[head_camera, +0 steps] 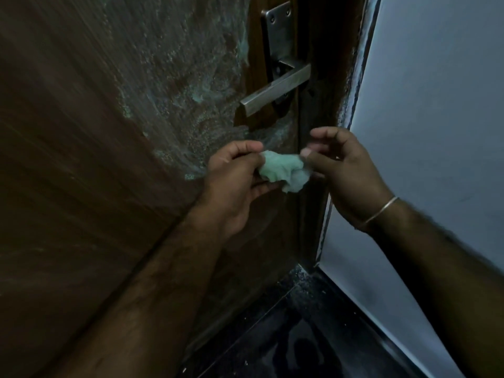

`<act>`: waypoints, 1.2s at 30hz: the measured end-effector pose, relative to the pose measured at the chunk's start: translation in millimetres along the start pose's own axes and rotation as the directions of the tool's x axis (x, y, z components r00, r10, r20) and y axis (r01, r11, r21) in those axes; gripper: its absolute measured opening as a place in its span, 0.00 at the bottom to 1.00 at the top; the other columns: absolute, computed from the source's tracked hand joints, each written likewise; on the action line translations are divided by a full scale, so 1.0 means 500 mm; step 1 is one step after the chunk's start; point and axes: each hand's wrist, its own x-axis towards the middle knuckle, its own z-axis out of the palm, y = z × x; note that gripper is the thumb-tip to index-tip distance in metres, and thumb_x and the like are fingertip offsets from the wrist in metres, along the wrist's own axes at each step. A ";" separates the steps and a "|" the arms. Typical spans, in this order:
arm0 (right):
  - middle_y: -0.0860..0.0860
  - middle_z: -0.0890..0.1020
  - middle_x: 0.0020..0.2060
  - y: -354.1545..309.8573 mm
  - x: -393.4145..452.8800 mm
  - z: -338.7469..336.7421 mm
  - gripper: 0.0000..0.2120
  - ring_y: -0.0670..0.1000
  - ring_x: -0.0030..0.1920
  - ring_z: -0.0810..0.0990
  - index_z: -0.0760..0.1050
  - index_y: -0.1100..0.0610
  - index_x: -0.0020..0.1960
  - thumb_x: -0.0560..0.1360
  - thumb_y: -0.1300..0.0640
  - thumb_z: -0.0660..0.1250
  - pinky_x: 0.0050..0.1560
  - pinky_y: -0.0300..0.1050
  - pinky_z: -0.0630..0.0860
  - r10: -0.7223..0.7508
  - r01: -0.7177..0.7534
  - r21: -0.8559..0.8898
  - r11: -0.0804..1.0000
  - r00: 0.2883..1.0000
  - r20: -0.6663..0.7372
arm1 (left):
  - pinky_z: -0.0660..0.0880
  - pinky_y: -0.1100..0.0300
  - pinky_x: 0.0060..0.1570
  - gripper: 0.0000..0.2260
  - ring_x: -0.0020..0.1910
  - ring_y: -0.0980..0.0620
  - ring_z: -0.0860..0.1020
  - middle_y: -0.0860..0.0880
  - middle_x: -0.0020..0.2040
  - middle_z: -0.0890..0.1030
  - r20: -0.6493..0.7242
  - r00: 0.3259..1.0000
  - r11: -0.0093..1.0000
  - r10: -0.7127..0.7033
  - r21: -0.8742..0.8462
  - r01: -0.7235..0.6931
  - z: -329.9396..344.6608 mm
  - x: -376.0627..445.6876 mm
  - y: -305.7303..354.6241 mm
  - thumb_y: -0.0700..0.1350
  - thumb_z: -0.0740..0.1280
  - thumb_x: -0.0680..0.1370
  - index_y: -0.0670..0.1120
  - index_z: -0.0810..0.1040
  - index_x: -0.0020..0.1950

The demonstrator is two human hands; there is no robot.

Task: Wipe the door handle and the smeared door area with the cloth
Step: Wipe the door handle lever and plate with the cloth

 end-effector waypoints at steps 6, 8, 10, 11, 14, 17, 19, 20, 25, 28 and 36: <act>0.50 0.79 0.49 0.024 -0.032 0.031 0.08 0.46 0.50 0.80 0.74 0.57 0.56 0.77 0.58 0.66 0.49 0.38 0.76 -0.145 0.148 -0.117 0.982 0.989 0.039 | 0.82 0.54 0.44 0.08 0.42 0.52 0.80 0.49 0.41 0.78 0.005 0.971 0.938 0.240 0.256 -0.233 0.008 0.006 -0.001 0.34 0.67 0.76 0.46 0.78 0.48; 0.49 0.78 0.51 0.032 -0.027 0.036 0.13 0.48 0.49 0.81 0.71 0.53 0.59 0.76 0.52 0.67 0.46 0.40 0.77 0.053 -0.054 -0.015 0.998 0.998 -0.027 | 0.81 0.58 0.40 0.08 0.41 0.53 0.79 0.49 0.40 0.78 0.017 0.978 0.949 0.208 0.238 -0.206 0.009 0.005 -0.003 0.33 0.67 0.76 0.46 0.78 0.48; 0.49 0.75 0.55 0.034 -0.031 0.033 0.17 0.43 0.50 0.80 0.69 0.50 0.62 0.76 0.59 0.69 0.47 0.36 0.78 -0.063 0.060 -0.129 0.990 0.998 -0.020 | 0.79 0.61 0.37 0.07 0.40 0.54 0.80 0.48 0.40 0.79 0.022 0.987 0.970 0.158 0.183 -0.159 0.008 0.004 -0.005 0.33 0.67 0.76 0.45 0.78 0.48; 0.50 0.75 0.54 0.030 -0.034 0.030 0.17 0.39 0.50 0.79 0.70 0.50 0.61 0.75 0.63 0.68 0.48 0.33 0.77 -0.179 0.173 -0.203 0.964 0.984 -0.015 | 0.79 0.61 0.37 0.07 0.40 0.54 0.81 0.48 0.40 0.79 0.021 0.989 0.974 0.149 0.168 -0.151 0.006 0.004 -0.005 0.33 0.67 0.76 0.45 0.77 0.47; 0.54 0.76 0.52 0.022 -0.033 0.010 0.13 0.42 0.52 0.76 0.77 0.54 0.56 0.73 0.64 0.71 0.51 0.31 0.73 -0.407 0.399 -0.475 0.784 0.909 0.091 | 0.82 0.59 0.38 0.06 0.38 0.54 0.82 0.49 0.36 0.81 0.022 0.985 0.975 0.170 0.142 -0.172 0.003 0.005 -0.009 0.33 0.68 0.76 0.44 0.76 0.46; 0.52 0.77 0.49 0.025 -0.030 0.012 0.12 0.42 0.48 0.74 0.78 0.56 0.52 0.70 0.58 0.74 0.49 0.27 0.71 -0.435 0.474 -0.617 0.628 0.871 0.227 | 0.82 0.59 0.36 0.05 0.35 0.56 0.82 0.53 0.30 0.80 0.030 0.980 0.966 0.198 0.162 -0.200 0.008 0.004 -0.013 0.34 0.69 0.76 0.43 0.76 0.46; 0.52 0.80 0.45 0.028 -0.031 0.021 0.06 0.43 0.44 0.76 0.80 0.59 0.48 0.73 0.58 0.72 0.46 0.28 0.73 -0.450 0.452 -0.632 0.630 0.875 0.178 | 0.81 0.60 0.36 0.03 0.35 0.55 0.83 0.51 0.33 0.81 0.039 0.983 0.972 0.181 0.145 -0.184 0.012 0.003 -0.012 0.35 0.67 0.77 0.42 0.76 0.48; 0.51 0.81 0.43 0.028 -0.033 0.025 0.05 0.43 0.42 0.79 0.81 0.59 0.47 0.74 0.58 0.71 0.45 0.31 0.75 -0.445 0.422 -0.604 0.676 0.887 0.122 | 0.81 0.60 0.37 0.03 0.36 0.54 0.83 0.49 0.37 0.82 0.037 0.987 0.979 0.159 0.127 -0.162 0.013 0.003 -0.012 0.35 0.66 0.78 0.42 0.76 0.49; 0.55 0.86 0.43 0.010 -0.029 0.042 0.07 0.54 0.46 0.85 0.83 0.56 0.47 0.77 0.59 0.66 0.52 0.52 0.82 0.087 -0.074 0.098 0.992 0.987 -0.135 | 0.82 0.54 0.50 0.11 0.49 0.50 0.83 0.44 0.50 0.82 0.088 0.980 0.976 0.180 0.112 -0.189 0.010 0.008 -0.015 0.32 0.69 0.75 0.46 0.76 0.53; 0.57 0.86 0.48 0.002 -0.024 0.045 0.08 0.54 0.50 0.85 0.82 0.59 0.52 0.77 0.58 0.66 0.55 0.50 0.81 0.352 -0.331 0.354 0.875 0.936 0.007 | 0.80 0.61 0.51 0.18 0.53 0.53 0.82 0.47 0.53 0.81 0.168 0.941 0.901 0.293 0.282 -0.331 0.008 0.008 -0.026 0.33 0.76 0.69 0.50 0.76 0.51; 0.54 0.86 0.45 0.007 -0.023 0.049 0.06 0.50 0.45 0.85 0.81 0.58 0.49 0.75 0.57 0.68 0.44 0.40 0.82 0.446 -0.425 0.476 0.770 0.892 0.075 | 0.79 0.66 0.42 0.13 0.44 0.57 0.84 0.50 0.44 0.84 0.093 0.926 0.845 0.367 0.383 -0.373 0.002 0.020 -0.037 0.31 0.73 0.71 0.48 0.79 0.46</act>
